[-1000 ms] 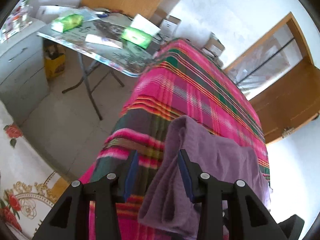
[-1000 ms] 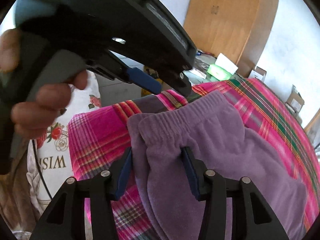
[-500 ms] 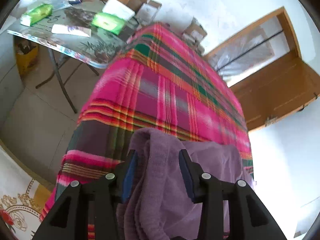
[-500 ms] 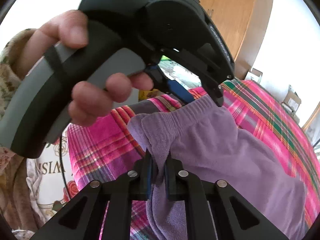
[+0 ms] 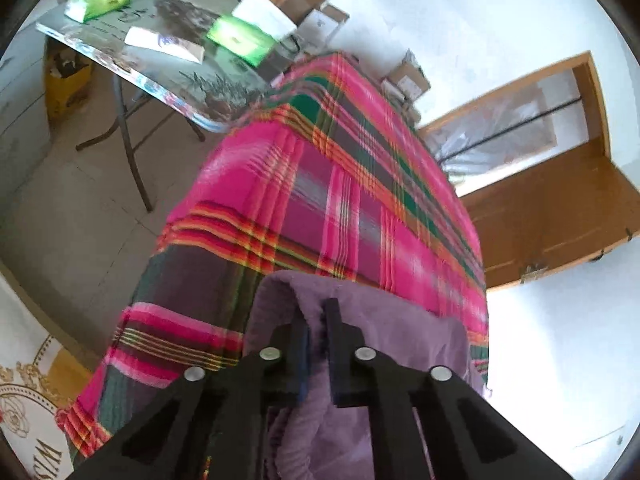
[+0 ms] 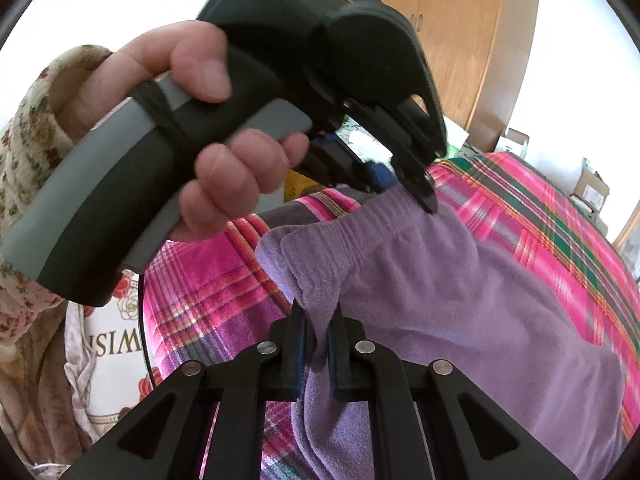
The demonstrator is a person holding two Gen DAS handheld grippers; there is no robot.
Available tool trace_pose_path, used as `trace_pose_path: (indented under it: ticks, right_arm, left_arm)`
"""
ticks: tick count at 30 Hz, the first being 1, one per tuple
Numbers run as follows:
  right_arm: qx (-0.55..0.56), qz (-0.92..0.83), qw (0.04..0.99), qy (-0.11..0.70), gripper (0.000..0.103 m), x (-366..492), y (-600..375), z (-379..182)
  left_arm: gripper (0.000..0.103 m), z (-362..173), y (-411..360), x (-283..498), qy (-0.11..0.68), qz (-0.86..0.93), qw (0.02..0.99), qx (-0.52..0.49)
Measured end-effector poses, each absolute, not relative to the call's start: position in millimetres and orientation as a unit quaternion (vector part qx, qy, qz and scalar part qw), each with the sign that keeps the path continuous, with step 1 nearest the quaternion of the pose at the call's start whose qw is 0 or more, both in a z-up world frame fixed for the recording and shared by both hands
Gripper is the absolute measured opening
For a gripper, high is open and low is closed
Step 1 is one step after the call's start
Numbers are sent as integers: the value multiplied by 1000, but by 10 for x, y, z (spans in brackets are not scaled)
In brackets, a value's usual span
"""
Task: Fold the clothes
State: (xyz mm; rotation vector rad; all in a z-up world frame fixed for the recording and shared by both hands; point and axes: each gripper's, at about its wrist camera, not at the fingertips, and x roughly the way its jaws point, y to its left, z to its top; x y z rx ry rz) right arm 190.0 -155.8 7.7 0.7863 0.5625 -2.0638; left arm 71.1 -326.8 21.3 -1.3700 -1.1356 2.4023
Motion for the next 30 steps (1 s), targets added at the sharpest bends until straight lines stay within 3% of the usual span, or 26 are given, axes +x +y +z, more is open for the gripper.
trace_pose_path:
  ticks: [16,22,25,30]
  right_arm:
    - [326,-819,413,228,9,1853,-1685,14]
    - [340,-812,424,212,16,1843,-1618,58]
    - [347,-808,441,181,28,1836,-1494,147]
    - [318,-826,440,154,30,1875,-1178,341]
  left_arm:
    - [6,86,-3318,609,-352,810,51,-466]
    - [16,146,-3270,659,-340,815,27,-469]
    - [26,232,-3254,741,-329,825,0,-460]
    - [29,448,-3157,977,-307,848,-26,-431]
